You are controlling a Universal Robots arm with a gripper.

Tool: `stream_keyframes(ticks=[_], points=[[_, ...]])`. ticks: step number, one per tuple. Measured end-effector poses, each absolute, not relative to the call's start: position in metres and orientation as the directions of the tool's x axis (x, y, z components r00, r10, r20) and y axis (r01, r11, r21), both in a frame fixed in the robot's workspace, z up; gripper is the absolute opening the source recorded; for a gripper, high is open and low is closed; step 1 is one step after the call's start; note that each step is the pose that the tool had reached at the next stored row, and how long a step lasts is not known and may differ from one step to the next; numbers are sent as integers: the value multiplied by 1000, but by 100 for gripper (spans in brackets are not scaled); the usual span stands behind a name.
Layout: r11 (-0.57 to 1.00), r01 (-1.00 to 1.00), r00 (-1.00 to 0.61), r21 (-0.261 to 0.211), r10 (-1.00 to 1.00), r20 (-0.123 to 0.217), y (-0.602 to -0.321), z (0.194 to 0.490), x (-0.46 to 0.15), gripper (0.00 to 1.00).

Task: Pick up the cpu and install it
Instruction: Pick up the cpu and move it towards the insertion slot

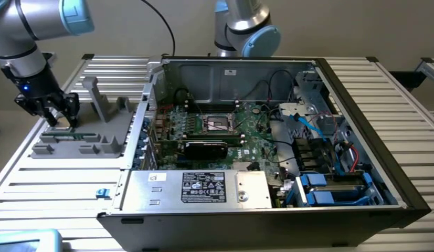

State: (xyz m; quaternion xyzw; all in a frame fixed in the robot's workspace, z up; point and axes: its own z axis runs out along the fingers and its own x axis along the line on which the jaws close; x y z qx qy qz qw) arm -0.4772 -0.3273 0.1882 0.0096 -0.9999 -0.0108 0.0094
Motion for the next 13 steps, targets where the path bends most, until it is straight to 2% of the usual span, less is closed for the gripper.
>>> stream_keyframes(ticks=[13], points=[[1000,-19,-1000,21,-19,20,-327,251,-477,55]])
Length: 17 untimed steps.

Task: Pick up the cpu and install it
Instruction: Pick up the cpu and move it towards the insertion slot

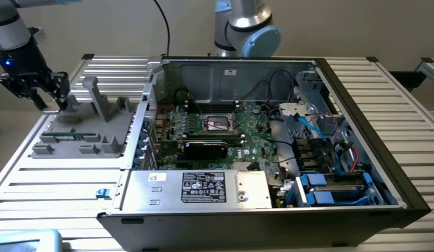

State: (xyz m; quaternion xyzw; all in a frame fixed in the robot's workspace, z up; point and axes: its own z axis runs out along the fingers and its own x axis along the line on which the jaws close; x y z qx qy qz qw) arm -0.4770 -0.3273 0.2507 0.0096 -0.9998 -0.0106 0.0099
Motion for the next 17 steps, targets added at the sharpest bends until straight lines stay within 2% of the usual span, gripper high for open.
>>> stream_keyframes(ticks=[17], points=[[1000,-19,-1000,21,-19,20,-327,328,-467,55]])
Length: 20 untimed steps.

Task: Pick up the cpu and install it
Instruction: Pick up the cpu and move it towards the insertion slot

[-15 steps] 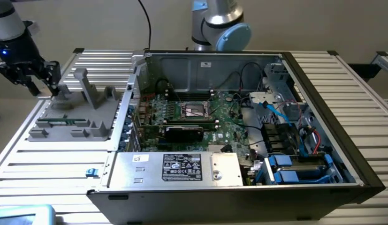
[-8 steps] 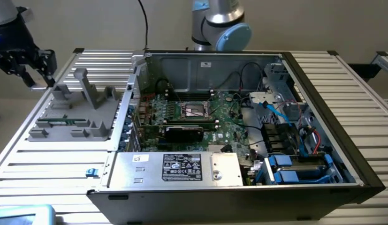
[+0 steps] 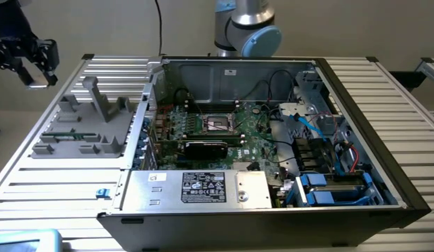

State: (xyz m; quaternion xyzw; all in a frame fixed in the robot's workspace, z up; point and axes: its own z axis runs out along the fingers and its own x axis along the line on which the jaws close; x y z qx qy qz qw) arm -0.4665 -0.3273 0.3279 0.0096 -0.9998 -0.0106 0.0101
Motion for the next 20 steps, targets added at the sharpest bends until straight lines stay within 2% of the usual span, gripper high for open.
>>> stream_keyframes(ticks=[9,20], points=[[1000,-19,-1000,21,-19,21,-327,368,-446,55],[1000,-19,-1000,21,-19,22,-327,387,-415,55]])
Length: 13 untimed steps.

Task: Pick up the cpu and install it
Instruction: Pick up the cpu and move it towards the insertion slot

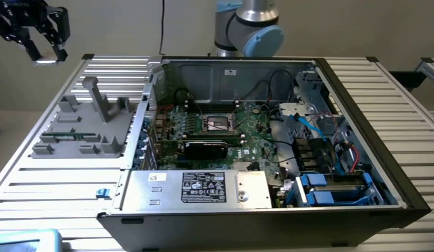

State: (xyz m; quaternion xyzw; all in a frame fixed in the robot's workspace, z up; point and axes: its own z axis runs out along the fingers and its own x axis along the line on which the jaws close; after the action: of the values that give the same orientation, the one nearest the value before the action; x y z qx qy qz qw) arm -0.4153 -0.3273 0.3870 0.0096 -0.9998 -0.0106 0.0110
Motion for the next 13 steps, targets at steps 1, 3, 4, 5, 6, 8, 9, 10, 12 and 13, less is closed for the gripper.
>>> stream_keyframes(ticks=[1,3,4,5,6,8,9,10,12,13], points=[[1000,-19,-1000,21,-19,22,-327,388,-413,55],[1000,-19,-1000,21,-19,22,-327,389,-408,55],[1000,-19,-1000,21,-19,22,-327,390,-405,55],[1000,-19,-1000,21,-19,23,-327,391,-402,55],[1000,-19,-1000,21,-19,23,-327,391,-399,55],[1000,-19,-1000,21,-19,24,-327,393,-393,55],[1000,-19,-1000,21,-19,24,-327,393,-390,55],[1000,-19,-1000,21,-19,25,-327,394,-387,55],[1000,-19,-999,21,-19,26,-327,395,-381,55],[1000,-19,-999,21,-19,26,-327,396,-378,55]])
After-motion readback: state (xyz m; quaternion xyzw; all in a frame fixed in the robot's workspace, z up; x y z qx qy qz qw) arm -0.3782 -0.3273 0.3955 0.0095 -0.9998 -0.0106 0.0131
